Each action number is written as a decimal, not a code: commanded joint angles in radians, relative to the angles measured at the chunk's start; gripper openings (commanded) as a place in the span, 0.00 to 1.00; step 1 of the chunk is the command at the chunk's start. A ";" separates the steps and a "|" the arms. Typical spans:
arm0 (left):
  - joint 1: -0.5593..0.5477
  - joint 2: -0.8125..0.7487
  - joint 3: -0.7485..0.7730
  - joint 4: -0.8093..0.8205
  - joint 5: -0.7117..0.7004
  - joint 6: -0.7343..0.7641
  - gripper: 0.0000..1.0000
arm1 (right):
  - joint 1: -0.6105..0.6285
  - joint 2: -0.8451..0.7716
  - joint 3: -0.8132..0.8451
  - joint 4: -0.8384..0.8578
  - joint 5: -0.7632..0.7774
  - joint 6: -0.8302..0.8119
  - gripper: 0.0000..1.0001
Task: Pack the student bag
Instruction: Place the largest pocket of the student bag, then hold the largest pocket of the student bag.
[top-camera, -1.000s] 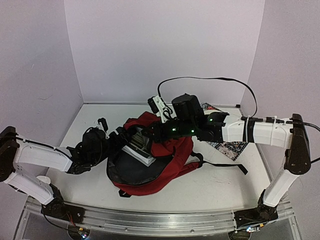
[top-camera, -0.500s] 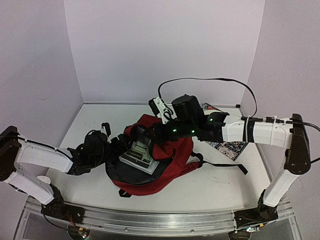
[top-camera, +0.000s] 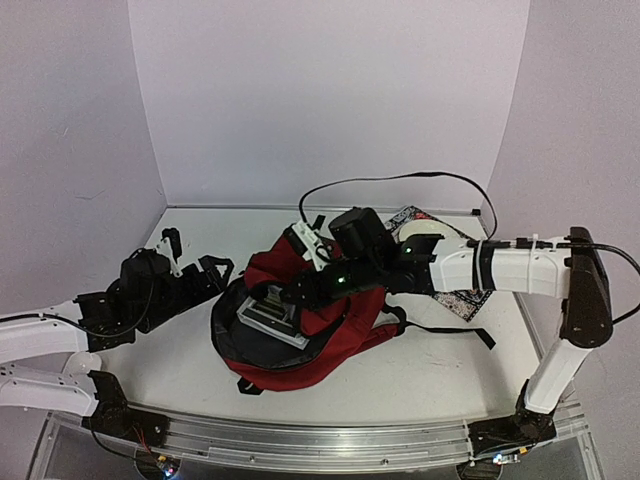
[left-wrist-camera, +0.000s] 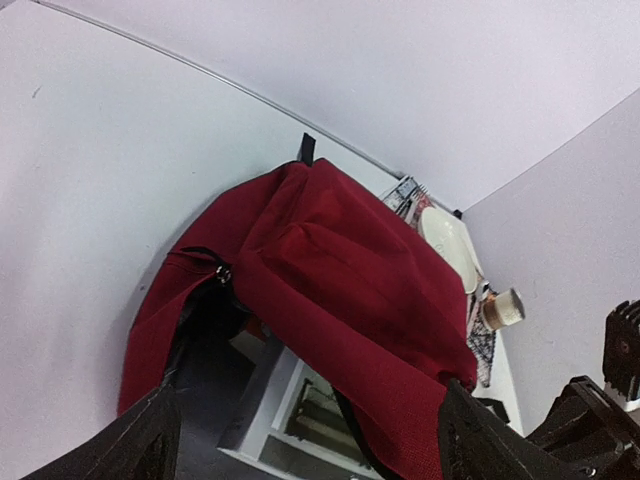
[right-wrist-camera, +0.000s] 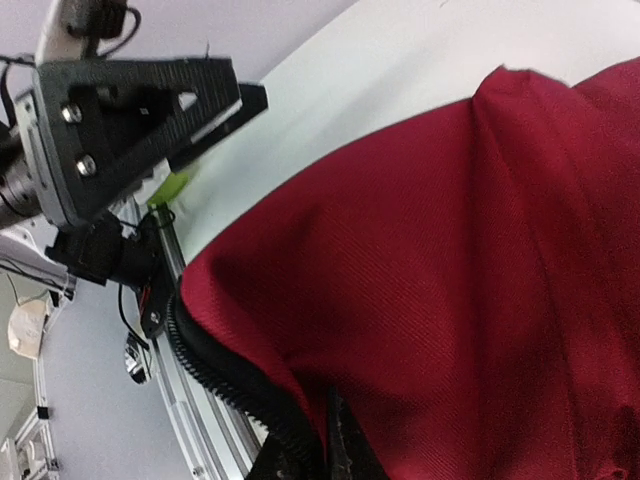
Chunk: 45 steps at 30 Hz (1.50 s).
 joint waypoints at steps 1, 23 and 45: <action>-0.003 -0.023 0.091 -0.195 0.003 0.110 0.90 | 0.031 0.051 0.070 -0.126 -0.058 -0.043 0.20; -0.060 0.347 0.497 -0.281 0.304 0.318 0.83 | -0.243 -0.270 -0.161 -0.311 0.127 0.030 0.86; -0.262 0.727 0.780 -0.281 0.364 0.374 0.72 | -0.463 -0.055 -0.430 0.228 -0.051 0.342 0.87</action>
